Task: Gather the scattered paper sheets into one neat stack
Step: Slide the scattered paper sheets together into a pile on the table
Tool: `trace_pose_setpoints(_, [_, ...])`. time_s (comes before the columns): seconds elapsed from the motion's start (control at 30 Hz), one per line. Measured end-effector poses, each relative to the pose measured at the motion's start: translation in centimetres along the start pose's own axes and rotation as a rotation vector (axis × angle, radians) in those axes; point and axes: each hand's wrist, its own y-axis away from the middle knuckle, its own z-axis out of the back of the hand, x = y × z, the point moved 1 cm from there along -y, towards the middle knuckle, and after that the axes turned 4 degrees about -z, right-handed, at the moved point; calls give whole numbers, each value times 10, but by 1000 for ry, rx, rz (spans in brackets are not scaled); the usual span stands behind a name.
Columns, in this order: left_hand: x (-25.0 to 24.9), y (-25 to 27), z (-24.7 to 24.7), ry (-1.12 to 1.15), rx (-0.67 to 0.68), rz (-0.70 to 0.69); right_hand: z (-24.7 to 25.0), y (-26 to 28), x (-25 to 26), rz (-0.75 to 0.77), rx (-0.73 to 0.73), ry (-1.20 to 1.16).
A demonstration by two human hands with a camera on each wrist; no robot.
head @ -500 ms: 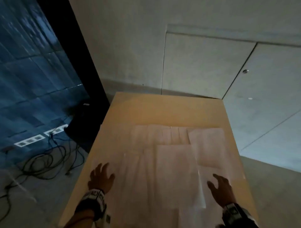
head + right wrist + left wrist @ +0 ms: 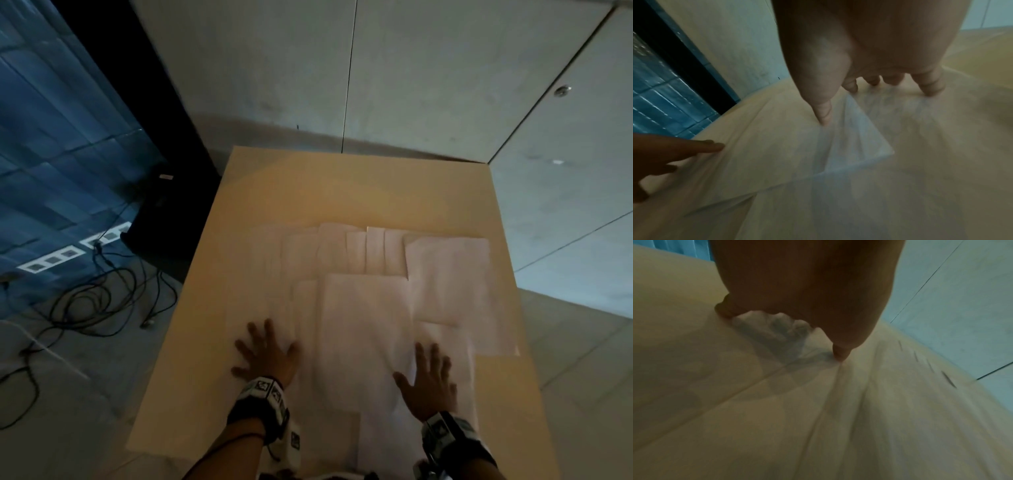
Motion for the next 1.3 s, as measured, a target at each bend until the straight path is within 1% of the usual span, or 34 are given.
trace_pose_setpoints(0.03, [-1, 1, 0, 4, 0, -19, 4, -1, -2, 21, -12, -28])
trace_pose_setpoints(0.1, [1, 2, 6, 23, -58, -44, 16, -3, -8, 27, -55, -78])
trace_pose_setpoints(0.17, [7, -1, 15, 28, -125, -22, 30, -8, -17, 4, -113, -92])
trace_pose_setpoints(0.23, [14, -7, 20, 34, -111, 7, 41, -16, -25, -20, -135, -88])
trace_pose_setpoints(0.3, [15, -9, 18, 24, -54, 19, 46, -23, -31, -39, -95, -99])
trace_pose_setpoints(0.37, [8, -6, 11, -23, -27, 15, 42, -25, -31, -34, -50, -85])
trace_pose_setpoints(0.53, [-15, 7, -14, -52, -25, -43, 23, -16, -20, 19, -29, -12])
trace_pose_setpoints(0.63, [-16, 9, -12, -44, -29, -46, 28, -15, -16, 33, -15, -64])
trace_pose_setpoints(0.77, [-16, -2, 17, -13, -164, -50, 56, -34, -22, 4, -105, -126])
trace_pose_setpoints(0.83, [-23, -16, 35, -4, -197, -77, 71, -50, -23, -7, -129, -121])
trace_pose_setpoints(0.93, [-38, -44, 55, -49, -163, -123, 85, -73, -21, -12, -107, -90])
trace_pose_setpoints(1.07, [-58, -71, 60, -79, -16, -122, 83, -89, -15, -3, -59, -49])
trace_pose_setpoints(1.1, [-64, -73, 57, -87, -2, -114, 80, -89, -12, 4, -58, -35])
trace_pose_setpoints(1.2, [-88, -67, 39, -125, -16, -114, 66, -82, 1, 39, -73, -9])
trace_pose_setpoints(1.3, [-110, -54, 22, -152, -5, -154, 55, -73, 15, 60, -65, 3])
